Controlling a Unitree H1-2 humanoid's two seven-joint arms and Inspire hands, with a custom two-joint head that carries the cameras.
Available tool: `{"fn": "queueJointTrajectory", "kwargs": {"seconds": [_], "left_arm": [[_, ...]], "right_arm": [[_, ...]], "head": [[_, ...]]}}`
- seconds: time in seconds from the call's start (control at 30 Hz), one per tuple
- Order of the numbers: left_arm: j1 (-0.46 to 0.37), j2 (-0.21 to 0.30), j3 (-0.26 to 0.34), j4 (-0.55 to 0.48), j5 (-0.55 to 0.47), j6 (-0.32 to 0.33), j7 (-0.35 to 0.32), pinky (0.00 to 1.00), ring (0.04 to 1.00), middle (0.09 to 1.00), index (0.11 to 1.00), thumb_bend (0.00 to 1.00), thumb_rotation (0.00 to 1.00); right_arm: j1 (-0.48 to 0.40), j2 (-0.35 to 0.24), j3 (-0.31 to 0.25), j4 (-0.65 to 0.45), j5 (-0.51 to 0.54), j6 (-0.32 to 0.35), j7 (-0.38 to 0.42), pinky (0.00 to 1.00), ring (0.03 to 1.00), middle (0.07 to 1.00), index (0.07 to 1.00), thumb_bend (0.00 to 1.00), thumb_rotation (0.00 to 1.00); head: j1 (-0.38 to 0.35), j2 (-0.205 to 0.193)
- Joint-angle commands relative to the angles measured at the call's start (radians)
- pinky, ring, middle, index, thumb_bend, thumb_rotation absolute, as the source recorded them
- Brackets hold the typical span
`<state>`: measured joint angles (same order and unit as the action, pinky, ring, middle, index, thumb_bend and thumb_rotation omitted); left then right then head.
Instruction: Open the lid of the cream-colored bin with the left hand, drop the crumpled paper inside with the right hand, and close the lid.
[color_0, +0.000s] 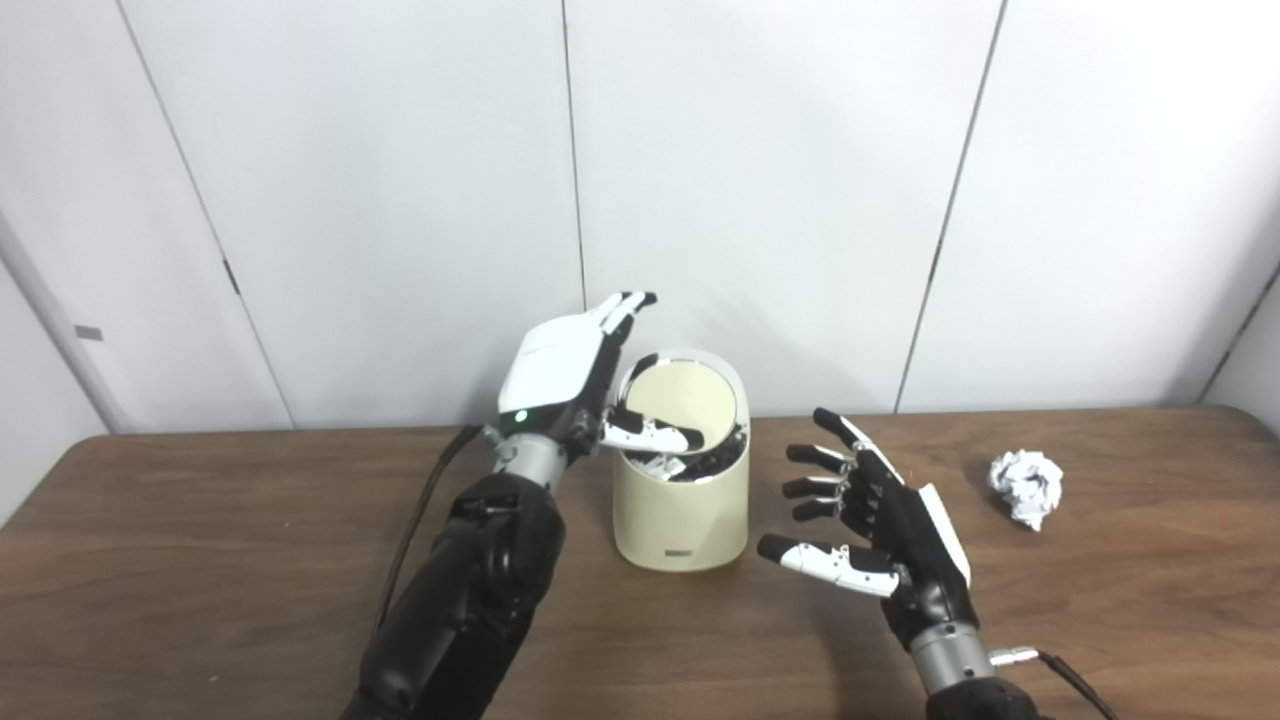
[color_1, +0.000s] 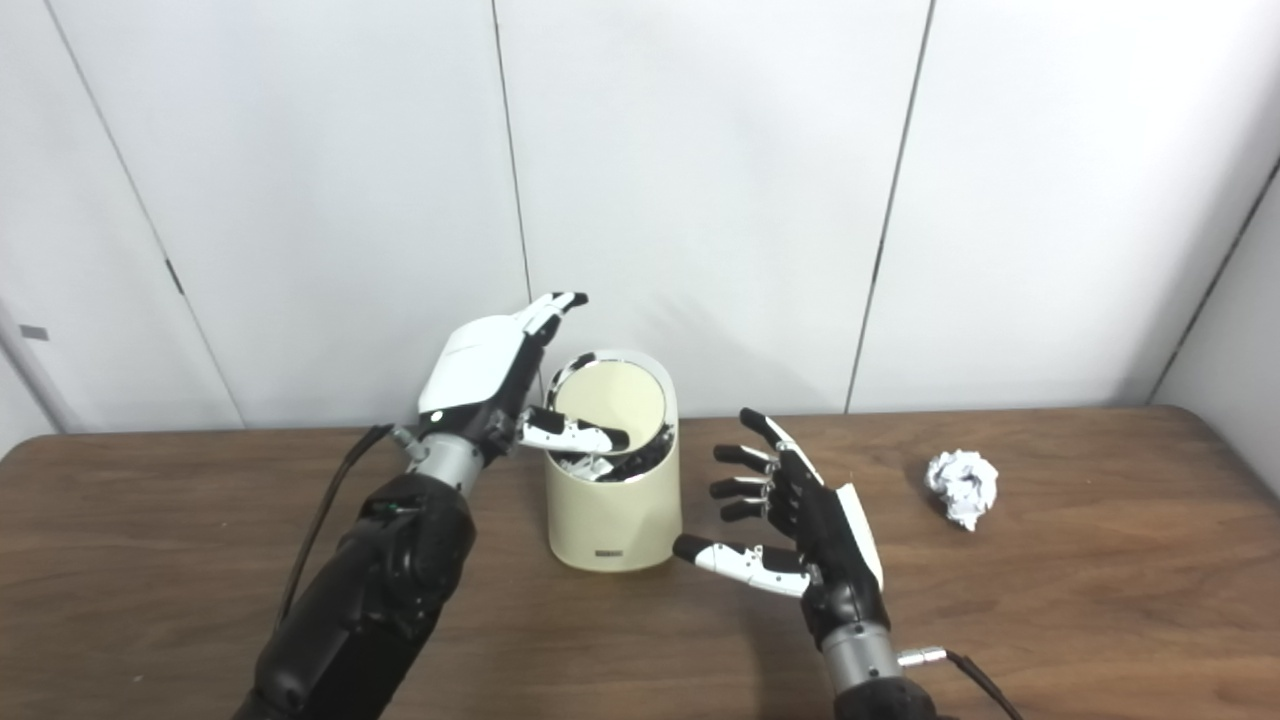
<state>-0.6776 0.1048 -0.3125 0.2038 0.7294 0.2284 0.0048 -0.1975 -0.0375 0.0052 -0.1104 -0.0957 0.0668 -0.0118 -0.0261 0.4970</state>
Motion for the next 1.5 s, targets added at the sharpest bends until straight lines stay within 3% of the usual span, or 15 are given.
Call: {"fn": "queueJointTrajectory", "kwargs": {"seconds": [0.0,0.33,0.63,0.87,1.13,1.27,1.47], "left_arm": [[-0.014,-0.001,0.029,-0.041,-0.032,-0.031,0.033,0.65,0.896,0.969,0.985,0.70,0.00],[0.005,-0.011,0.087,-0.069,-0.095,-0.131,0.105,0.72,0.887,0.940,0.960,0.64,0.11],[0.012,-0.013,0.104,-0.082,-0.125,-0.130,0.097,0.68,0.852,0.905,0.940,0.64,0.12],[0.059,-0.036,0.172,-0.117,-0.285,-0.180,0.077,0.67,0.846,0.888,0.904,0.65,0.15],[0.148,-0.046,0.230,-0.191,-0.447,-0.194,0.038,0.67,0.842,0.874,0.904,0.65,0.33],[0.198,-0.050,0.252,-0.216,-0.490,-0.213,0.039,0.73,0.841,0.868,0.913,0.66,0.41],[0.256,-0.057,0.274,-0.232,-0.531,-0.225,0.040,0.74,0.835,0.866,0.920,0.62,0.41]], "right_arm": [[-0.028,0.001,0.001,-0.029,0.002,-0.035,-0.002,0.57,0.640,0.755,0.878,0.75,0.13],[-0.027,-0.002,-0.002,-0.022,0.019,-0.043,0.003,0.56,0.640,0.756,0.874,0.74,0.13],[-0.025,-0.008,0.004,-0.029,0.007,-0.032,0.003,0.57,0.645,0.754,0.875,0.73,0.13],[-0.024,-0.009,0.002,-0.029,0.006,-0.029,0.001,0.57,0.646,0.759,0.873,0.74,0.16],[-0.027,-0.009,-0.001,-0.019,0.012,-0.036,0.002,0.57,0.636,0.754,0.876,0.73,0.15],[-0.028,-0.010,-0.002,-0.012,0.021,-0.047,0.006,0.56,0.642,0.759,0.876,0.74,0.17],[-0.025,-0.014,-0.001,-0.015,0.021,-0.042,0.008,0.58,0.644,0.759,0.876,0.72,0.14]], "head": [[-0.001,0.000],[0.007,0.002],[0.009,0.006],[0.009,0.006],[0.015,0.005],[0.015,0.006],[0.021,0.007]]}}
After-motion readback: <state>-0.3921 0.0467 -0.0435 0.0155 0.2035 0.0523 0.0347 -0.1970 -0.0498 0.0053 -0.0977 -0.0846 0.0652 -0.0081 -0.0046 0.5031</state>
